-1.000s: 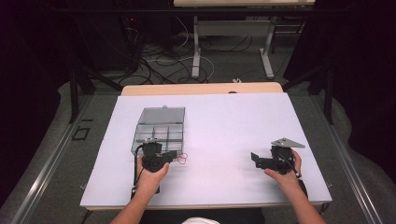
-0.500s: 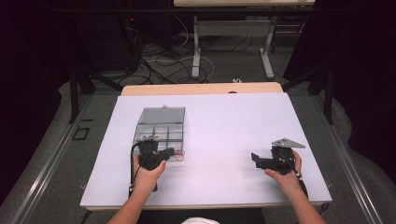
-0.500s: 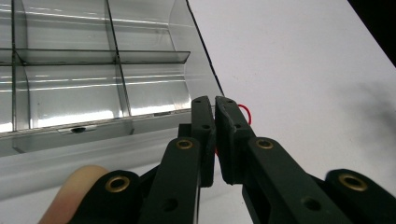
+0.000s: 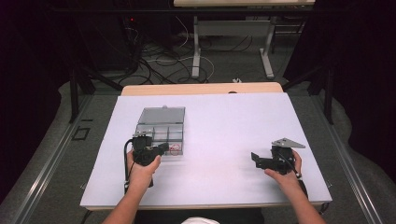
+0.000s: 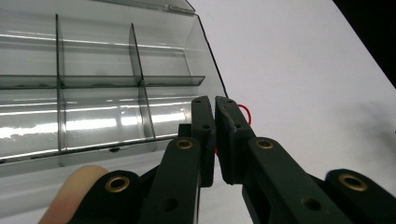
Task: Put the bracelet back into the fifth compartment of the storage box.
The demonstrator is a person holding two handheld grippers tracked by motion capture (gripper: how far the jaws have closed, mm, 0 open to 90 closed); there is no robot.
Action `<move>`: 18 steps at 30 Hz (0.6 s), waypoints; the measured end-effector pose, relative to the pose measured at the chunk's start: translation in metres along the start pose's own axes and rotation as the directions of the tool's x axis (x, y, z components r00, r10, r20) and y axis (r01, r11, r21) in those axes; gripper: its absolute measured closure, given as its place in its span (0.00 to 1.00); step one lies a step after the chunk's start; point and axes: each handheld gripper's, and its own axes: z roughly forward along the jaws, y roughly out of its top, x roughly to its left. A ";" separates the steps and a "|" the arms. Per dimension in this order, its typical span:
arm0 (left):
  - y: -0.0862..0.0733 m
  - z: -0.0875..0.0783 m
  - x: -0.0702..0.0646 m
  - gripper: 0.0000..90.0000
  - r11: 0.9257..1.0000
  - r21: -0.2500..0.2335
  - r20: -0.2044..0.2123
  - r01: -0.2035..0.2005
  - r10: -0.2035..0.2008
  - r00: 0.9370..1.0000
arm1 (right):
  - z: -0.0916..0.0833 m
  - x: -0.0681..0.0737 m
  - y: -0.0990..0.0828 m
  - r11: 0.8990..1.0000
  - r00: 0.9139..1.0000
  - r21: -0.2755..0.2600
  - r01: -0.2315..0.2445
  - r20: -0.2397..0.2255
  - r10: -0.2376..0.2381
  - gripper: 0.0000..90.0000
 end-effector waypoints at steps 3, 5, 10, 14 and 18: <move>0.004 -0.002 0.001 0.97 1.000 0.002 0.005 -0.003 0.003 1.000 | -0.002 0.000 -0.001 1.000 1.000 -0.004 0.009 0.005 -0.009 0.07; 0.007 -0.003 0.002 0.97 1.000 -0.004 0.004 0.003 -0.003 1.000 | -0.003 -0.001 -0.001 1.000 1.000 -0.008 0.013 0.007 -0.013 0.07; 0.012 0.000 0.003 0.97 0.999 -0.029 -0.005 0.021 -0.021 1.000 | -0.006 -0.001 -0.002 1.000 1.000 -0.014 0.011 0.012 -0.011 0.07; 0.015 0.004 0.004 0.97 0.999 -0.027 -0.010 0.023 -0.023 1.000 | -0.006 -0.002 -0.002 1.000 1.000 -0.013 0.009 0.016 -0.009 0.07; 0.016 0.008 0.005 0.97 0.999 -0.026 -0.014 0.033 -0.033 0.999 | -0.007 -0.002 -0.003 1.000 1.000 -0.012 0.008 0.016 -0.007 0.07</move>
